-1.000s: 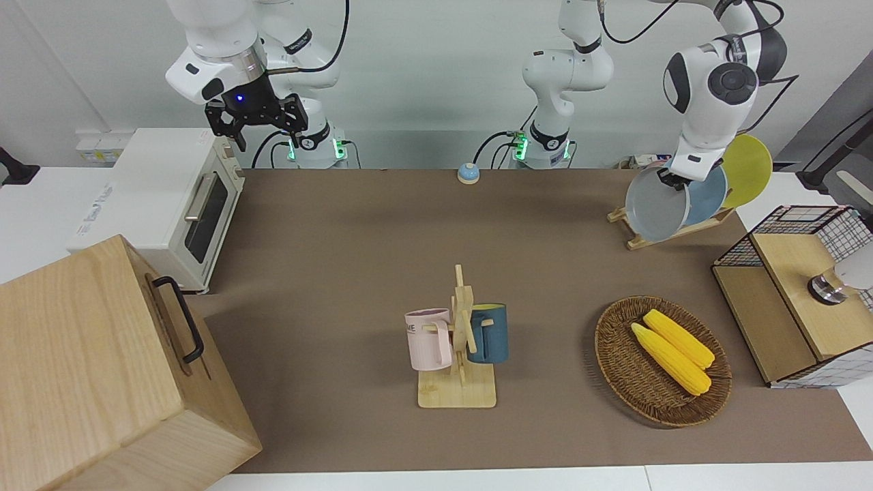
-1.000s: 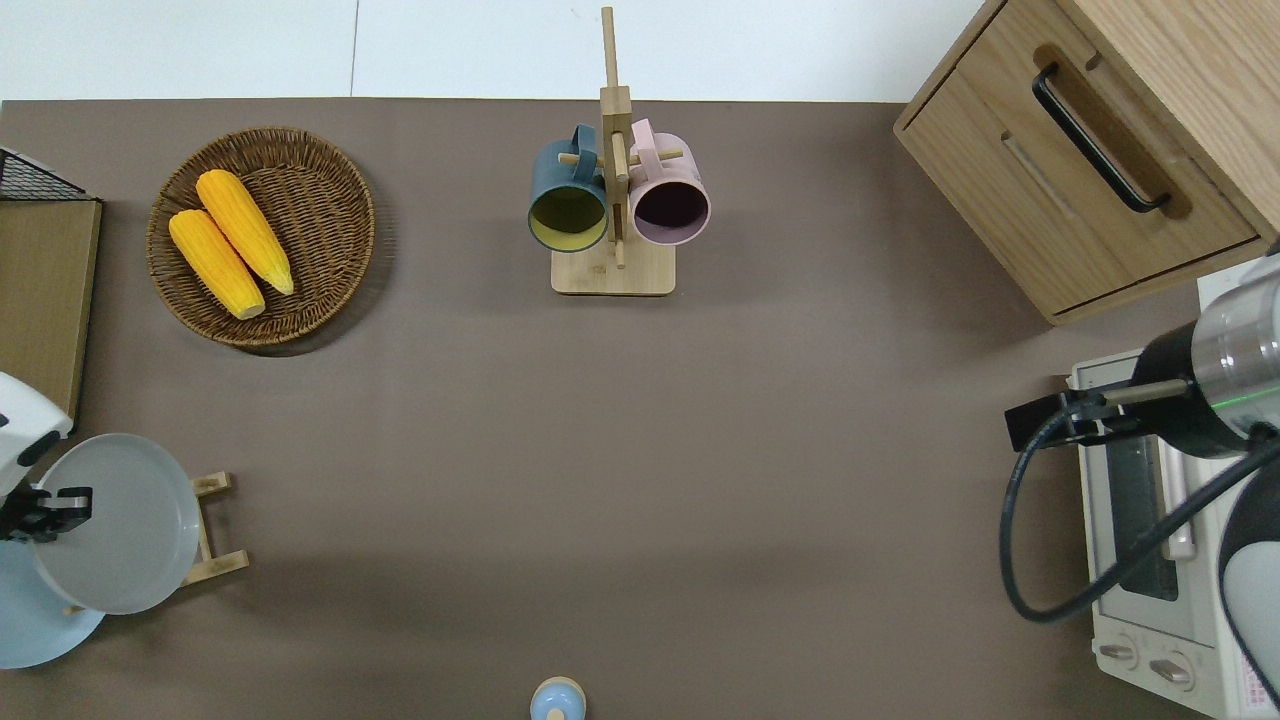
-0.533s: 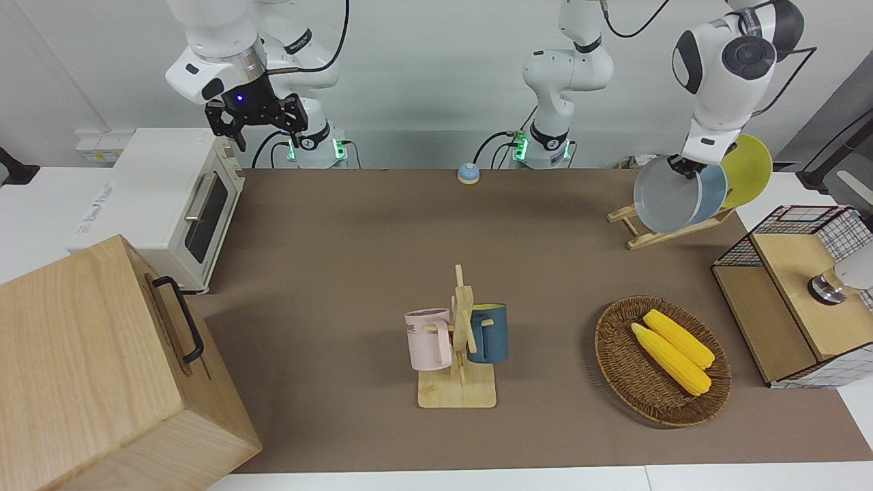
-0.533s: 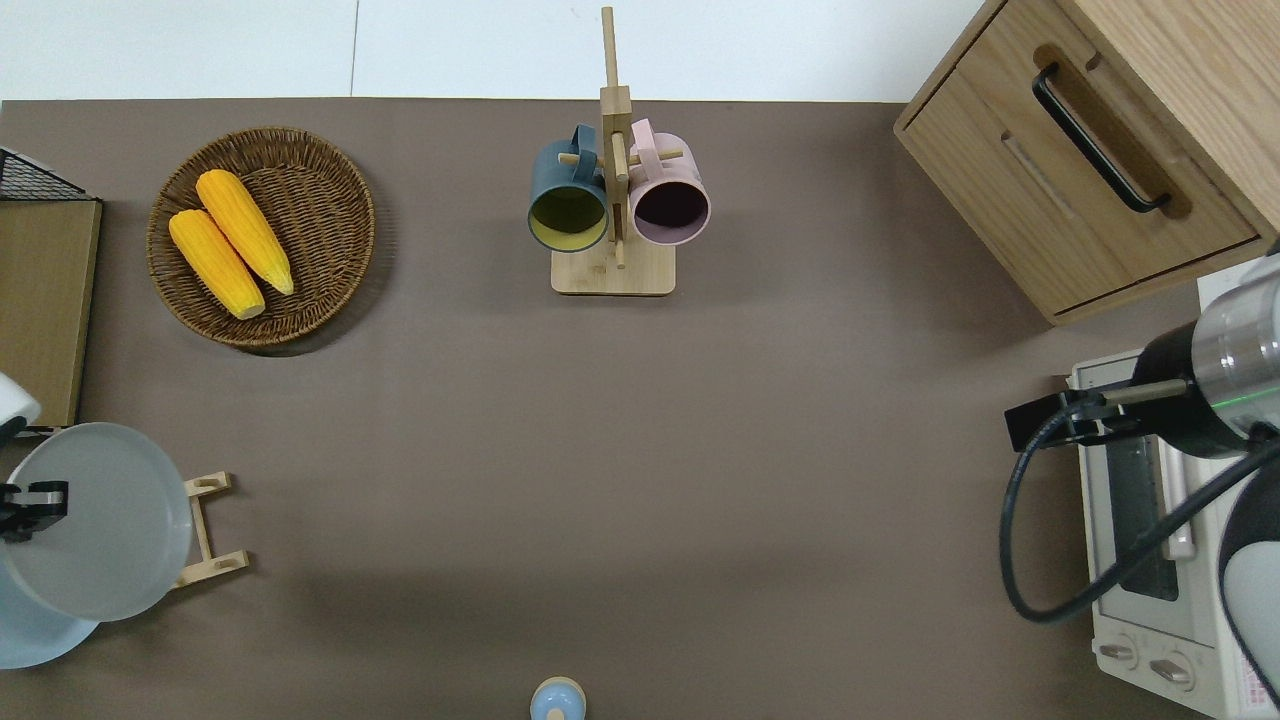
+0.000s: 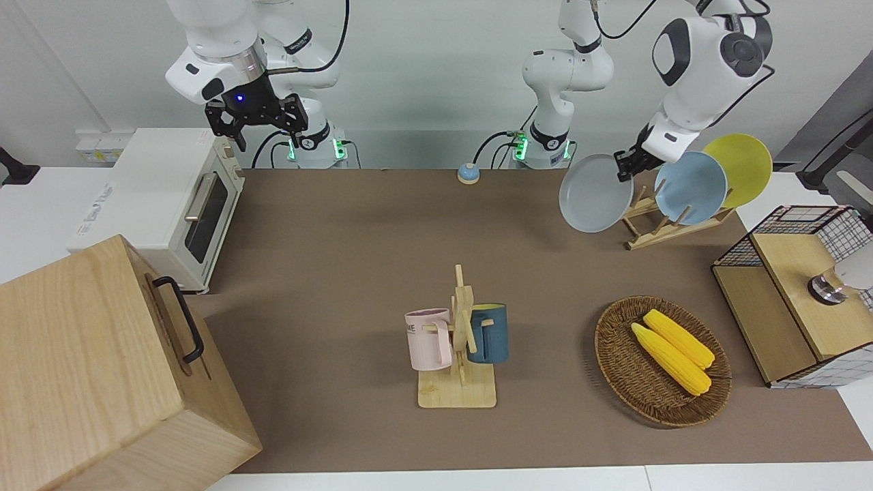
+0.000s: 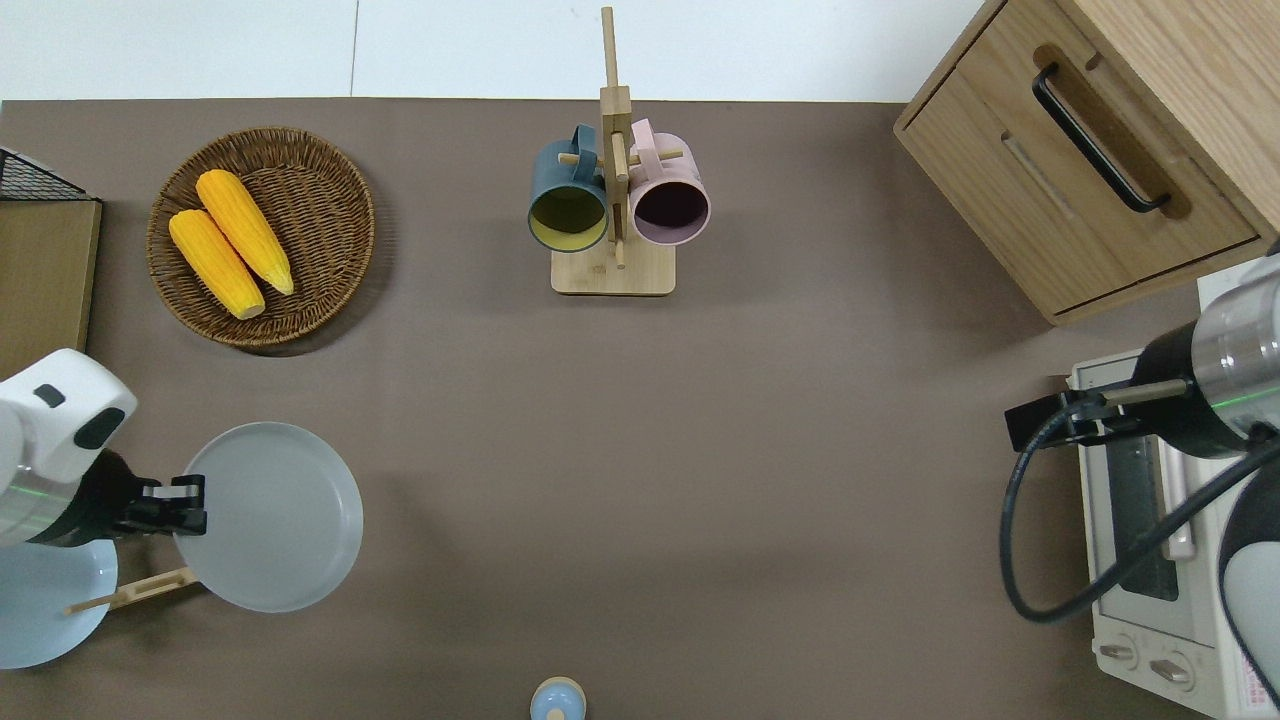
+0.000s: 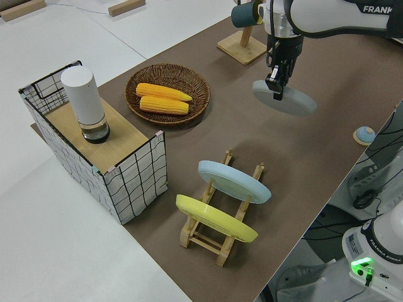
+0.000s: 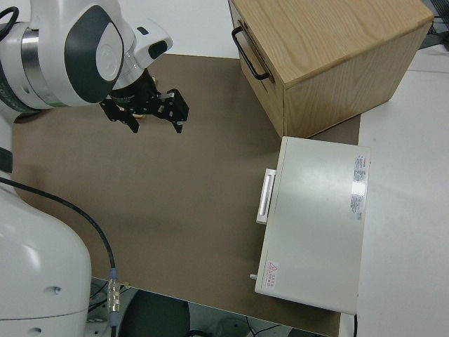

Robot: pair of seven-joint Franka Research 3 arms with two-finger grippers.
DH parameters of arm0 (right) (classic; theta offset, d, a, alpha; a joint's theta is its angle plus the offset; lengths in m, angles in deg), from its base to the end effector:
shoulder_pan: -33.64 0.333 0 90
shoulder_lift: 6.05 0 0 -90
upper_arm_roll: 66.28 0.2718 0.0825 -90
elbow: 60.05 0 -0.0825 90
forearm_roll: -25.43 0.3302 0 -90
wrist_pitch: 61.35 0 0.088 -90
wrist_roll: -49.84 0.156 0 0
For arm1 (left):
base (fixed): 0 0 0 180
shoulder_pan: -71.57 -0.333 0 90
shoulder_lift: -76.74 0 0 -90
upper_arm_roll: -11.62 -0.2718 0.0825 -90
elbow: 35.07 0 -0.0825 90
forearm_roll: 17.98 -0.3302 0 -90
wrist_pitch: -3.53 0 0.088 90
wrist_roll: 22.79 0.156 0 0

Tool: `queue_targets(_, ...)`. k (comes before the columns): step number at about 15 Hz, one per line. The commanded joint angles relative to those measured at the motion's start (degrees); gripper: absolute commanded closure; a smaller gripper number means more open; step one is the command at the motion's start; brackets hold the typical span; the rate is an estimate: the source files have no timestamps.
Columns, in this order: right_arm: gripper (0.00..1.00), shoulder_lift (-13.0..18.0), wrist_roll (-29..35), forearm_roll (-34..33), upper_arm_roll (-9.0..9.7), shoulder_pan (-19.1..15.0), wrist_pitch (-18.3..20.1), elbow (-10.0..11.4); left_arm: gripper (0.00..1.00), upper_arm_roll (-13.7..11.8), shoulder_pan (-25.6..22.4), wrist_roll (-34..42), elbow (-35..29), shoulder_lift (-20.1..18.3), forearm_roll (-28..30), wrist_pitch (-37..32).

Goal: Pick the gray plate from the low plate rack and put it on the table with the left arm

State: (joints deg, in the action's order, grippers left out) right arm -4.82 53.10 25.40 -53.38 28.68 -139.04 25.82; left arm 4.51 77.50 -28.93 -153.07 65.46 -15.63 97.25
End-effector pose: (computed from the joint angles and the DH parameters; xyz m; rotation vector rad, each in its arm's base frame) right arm 0.4617 0.0653 0.5537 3.1162 0.1267 -0.1885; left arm 0.4185 0.0038 0.4275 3.0603 0.1991 -0.3560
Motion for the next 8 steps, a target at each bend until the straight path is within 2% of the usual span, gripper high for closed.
queue_targets(1, 0.011, 0.27, -0.19, 0.20, 0.38, -0.85, 0.87, -0.35, 1.00, 0.52, 0.75, -0.46, -9.08, -3.21, 3.45, 7.16)
queue_targets(5, 0.011, 0.27, -0.19, 0.20, 0.38, -0.76, 0.87, -0.35, 1.00, 2.62, 0.75, -0.81, -14.54, -3.40, 5.91, 13.67)
queue_targets(8, 0.011, 0.27, -0.19, 0.20, 0.38, -0.84, 0.87, -0.35, 1.00, 4.03, 1.28, -2.21, -15.25, -0.42, 5.74, 15.09)
